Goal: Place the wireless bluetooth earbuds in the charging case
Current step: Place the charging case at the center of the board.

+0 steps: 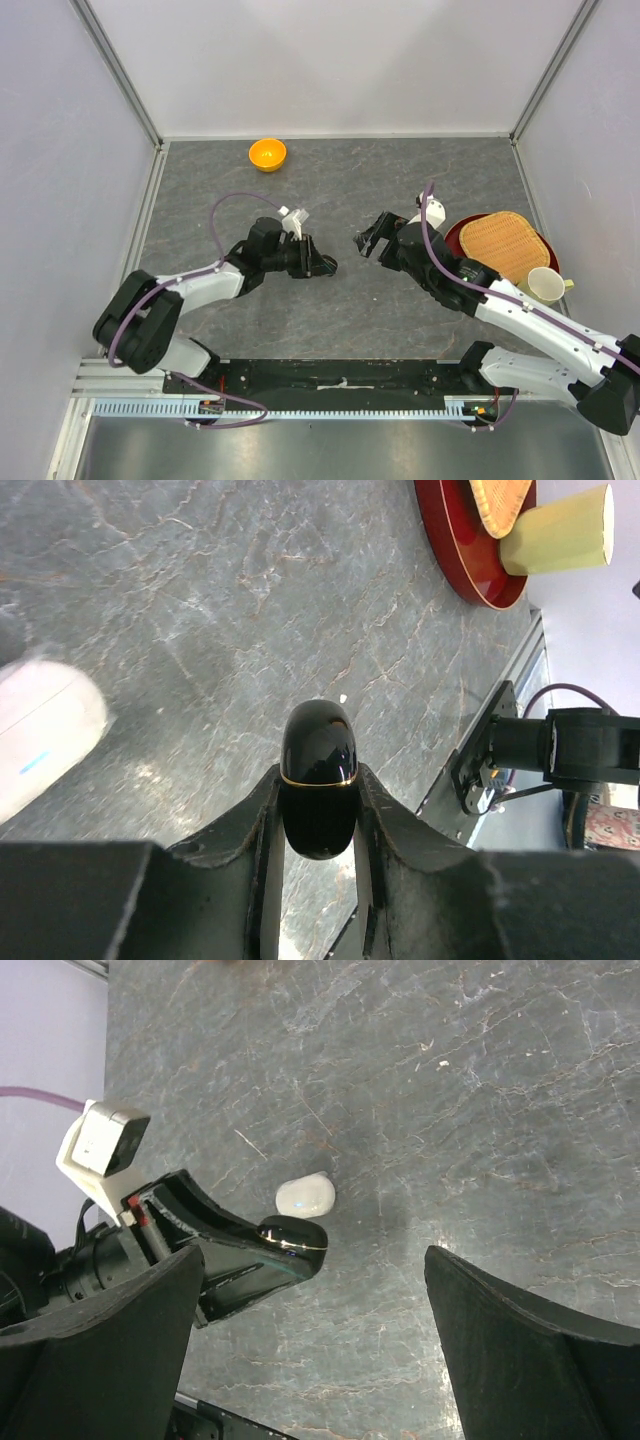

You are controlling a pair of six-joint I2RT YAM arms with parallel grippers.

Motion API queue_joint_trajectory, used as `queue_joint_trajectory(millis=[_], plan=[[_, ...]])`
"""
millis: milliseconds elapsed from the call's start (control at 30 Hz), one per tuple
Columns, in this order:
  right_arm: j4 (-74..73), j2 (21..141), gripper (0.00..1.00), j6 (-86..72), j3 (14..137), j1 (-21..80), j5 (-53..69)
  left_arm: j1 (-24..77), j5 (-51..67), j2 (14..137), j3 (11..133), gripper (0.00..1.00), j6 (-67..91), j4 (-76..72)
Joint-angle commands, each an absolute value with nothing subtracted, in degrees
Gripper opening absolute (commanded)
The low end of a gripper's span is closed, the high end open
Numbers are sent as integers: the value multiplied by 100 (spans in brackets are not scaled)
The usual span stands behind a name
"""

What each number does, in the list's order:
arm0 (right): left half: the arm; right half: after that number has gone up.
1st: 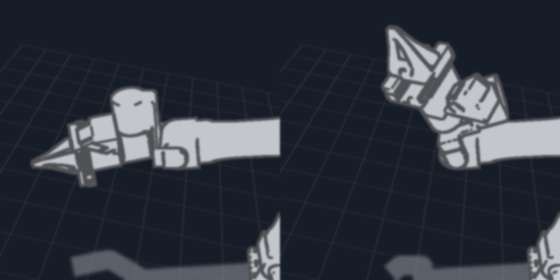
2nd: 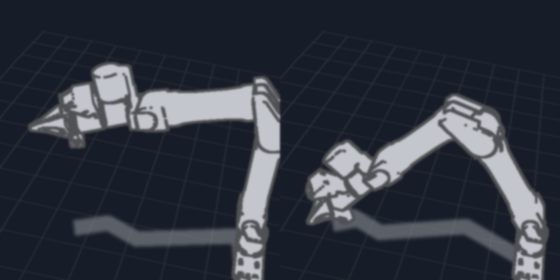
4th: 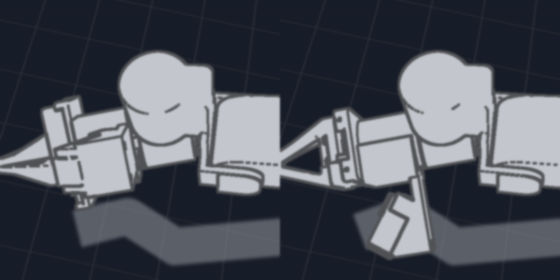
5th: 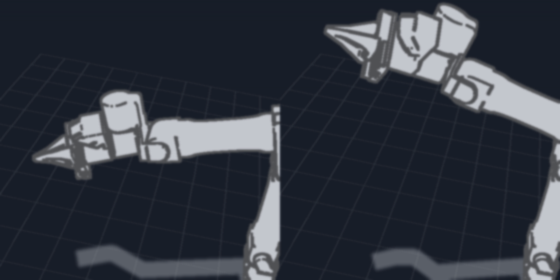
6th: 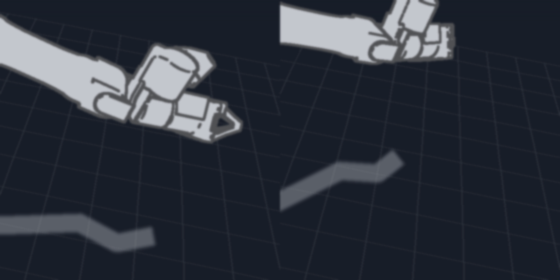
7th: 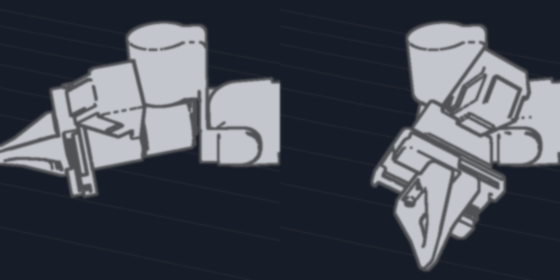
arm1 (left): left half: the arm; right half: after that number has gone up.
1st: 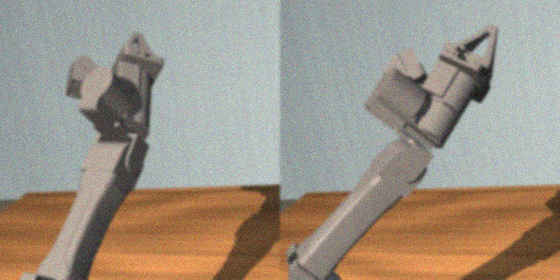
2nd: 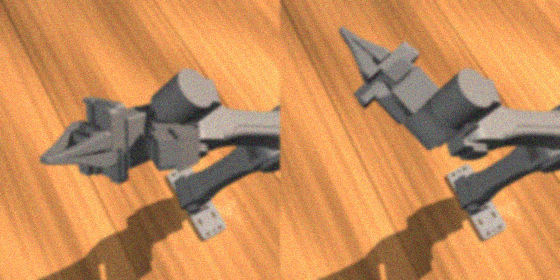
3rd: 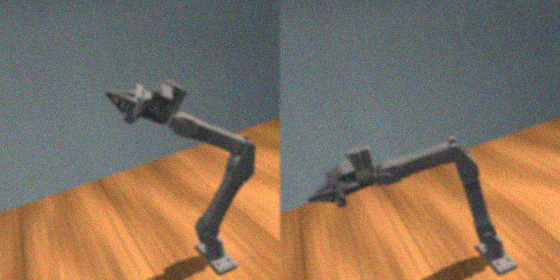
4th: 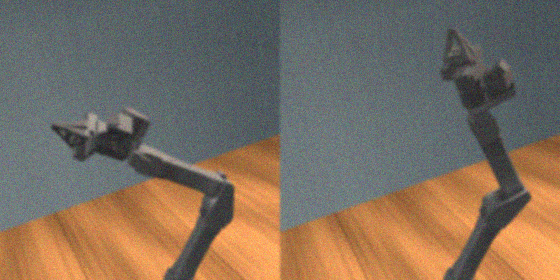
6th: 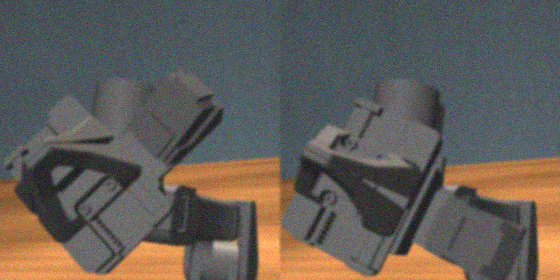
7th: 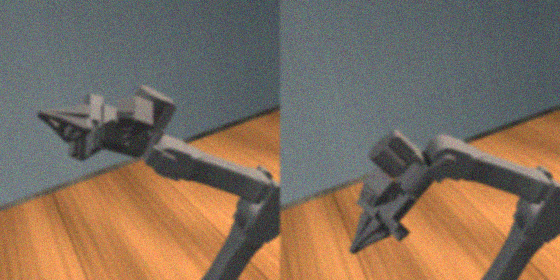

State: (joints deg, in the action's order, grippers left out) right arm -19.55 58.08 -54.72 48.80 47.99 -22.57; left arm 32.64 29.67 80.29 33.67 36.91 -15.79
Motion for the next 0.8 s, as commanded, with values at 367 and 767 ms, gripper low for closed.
queue_joint_trajectory(millis=[367,767], plan=[[-2223,5739,98,-5458,5080,4764,-2338,4201,2804,9668,4254,6,4570,-1916],[-2391,5388,98,-5528,4992,4755,-2768,4219,2496,10134,4377,20,4535,-1521]])
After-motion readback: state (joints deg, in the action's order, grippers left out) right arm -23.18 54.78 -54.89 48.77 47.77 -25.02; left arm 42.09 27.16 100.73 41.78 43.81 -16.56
